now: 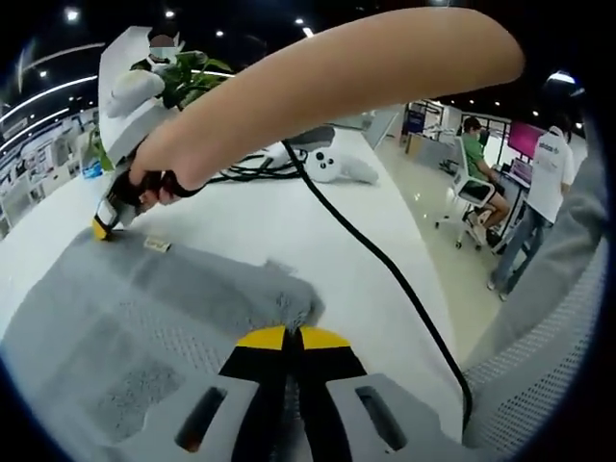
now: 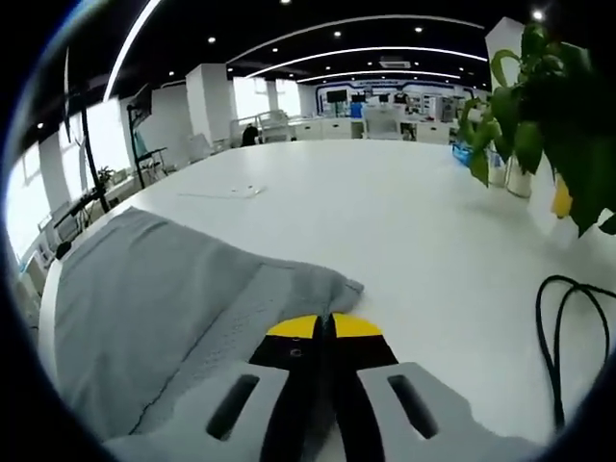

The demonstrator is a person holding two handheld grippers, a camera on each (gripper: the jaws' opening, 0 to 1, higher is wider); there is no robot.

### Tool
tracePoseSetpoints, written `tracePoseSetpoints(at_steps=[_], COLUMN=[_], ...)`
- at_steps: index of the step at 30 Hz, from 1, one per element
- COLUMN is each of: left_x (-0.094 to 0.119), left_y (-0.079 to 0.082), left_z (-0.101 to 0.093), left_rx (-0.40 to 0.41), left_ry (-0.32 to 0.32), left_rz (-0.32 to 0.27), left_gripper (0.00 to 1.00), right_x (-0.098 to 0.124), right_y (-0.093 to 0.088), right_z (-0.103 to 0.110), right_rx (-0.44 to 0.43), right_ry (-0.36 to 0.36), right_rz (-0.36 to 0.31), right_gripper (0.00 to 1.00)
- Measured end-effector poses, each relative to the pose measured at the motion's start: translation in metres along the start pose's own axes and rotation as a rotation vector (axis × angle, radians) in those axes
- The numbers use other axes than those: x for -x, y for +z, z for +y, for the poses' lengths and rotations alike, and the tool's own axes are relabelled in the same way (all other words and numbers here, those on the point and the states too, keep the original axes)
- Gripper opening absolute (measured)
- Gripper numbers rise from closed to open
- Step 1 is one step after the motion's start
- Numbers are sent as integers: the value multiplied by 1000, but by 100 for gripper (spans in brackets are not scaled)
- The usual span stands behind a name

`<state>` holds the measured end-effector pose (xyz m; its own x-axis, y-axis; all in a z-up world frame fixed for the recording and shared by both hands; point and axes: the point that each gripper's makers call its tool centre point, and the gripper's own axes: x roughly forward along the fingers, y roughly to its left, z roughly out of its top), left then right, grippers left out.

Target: Fold the towel on the table until its edges align and the towel forms a compact rectangular stack.

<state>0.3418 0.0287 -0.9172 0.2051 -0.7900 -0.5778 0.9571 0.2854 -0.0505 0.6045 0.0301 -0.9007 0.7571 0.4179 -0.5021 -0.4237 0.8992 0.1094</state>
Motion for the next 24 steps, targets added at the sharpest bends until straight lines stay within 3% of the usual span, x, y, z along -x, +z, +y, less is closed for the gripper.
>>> tracePoseSetpoints(at_steps=[3,13,24], left_x=[2,23,61], left_y=[2,30,56], left_z=[0,5,8], left_rx=[0,19,66], left_ry=[-5,23,60], left_rz=[-7,-89,-197], left_gripper=[2,2,2], right_x=[4,16,32], right_y=[8,35,82], right_z=[2,17,45], right_rx=[-4,2,37], right_ry=[6,30,59], right_rz=[-15,-54,-112], right_gripper=[1,1,1])
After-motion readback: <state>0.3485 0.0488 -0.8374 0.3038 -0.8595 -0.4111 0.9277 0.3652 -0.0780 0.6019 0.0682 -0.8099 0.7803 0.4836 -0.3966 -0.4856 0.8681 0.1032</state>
